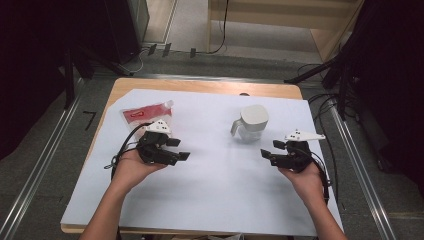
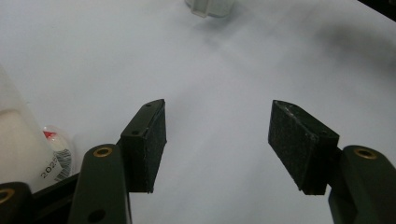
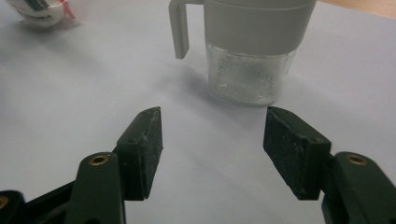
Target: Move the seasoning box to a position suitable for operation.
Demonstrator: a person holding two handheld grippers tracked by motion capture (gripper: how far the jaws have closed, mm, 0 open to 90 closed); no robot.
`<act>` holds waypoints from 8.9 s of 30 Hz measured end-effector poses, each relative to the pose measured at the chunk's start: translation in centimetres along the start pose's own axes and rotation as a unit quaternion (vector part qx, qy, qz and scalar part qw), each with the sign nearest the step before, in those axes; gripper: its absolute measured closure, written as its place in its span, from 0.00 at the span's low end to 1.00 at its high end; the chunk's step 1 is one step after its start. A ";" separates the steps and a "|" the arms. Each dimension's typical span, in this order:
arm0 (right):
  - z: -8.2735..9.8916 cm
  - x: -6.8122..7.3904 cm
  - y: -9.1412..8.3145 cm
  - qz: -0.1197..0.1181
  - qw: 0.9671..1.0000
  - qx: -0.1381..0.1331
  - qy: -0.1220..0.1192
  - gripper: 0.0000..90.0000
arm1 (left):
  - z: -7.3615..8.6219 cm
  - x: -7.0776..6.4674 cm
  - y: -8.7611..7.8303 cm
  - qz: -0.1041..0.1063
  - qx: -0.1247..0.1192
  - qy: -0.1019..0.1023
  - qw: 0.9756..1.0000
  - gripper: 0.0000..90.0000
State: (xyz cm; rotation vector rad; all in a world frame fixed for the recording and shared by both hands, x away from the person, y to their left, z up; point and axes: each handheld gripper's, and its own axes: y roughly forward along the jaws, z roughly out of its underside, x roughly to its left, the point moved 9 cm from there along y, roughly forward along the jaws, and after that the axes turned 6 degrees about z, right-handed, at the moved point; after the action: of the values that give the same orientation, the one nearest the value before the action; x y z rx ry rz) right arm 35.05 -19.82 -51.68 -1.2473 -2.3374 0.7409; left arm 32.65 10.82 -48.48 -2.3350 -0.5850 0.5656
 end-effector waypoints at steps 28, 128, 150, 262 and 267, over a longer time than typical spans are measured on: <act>-3.7 -0.5 2.3 0.040 0.999 -0.005 0.033 0.23 | -0.1 -0.6 0.1 0.012 -0.006 0.011 1.000 0.42; -3.2 9.3 6.9 -0.044 0.997 -0.055 -0.028 0.16 | 0.5 -0.1 0.8 0.019 0.005 -0.002 1.000 0.42; -1.8 11.2 7.3 -0.046 0.996 -0.047 -0.062 0.15 | 0.6 -0.2 1.0 0.022 0.003 -0.001 1.000 0.42; -2.0 6.8 3.2 -0.071 0.997 0.006 -0.013 1.00 | -2.2 -7.4 10.2 0.121 0.038 0.068 0.990 1.00; -2.2 6.5 2.7 -0.071 0.997 -0.002 -0.014 1.00 | -2.2 -7.0 9.7 0.127 0.034 0.061 0.989 0.96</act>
State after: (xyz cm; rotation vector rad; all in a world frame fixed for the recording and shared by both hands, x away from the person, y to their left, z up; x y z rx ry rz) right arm 34.52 -12.47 -51.00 -1.0647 -2.4216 0.7102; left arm 30.61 -0.67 -51.87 -2.3748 -0.2096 0.5439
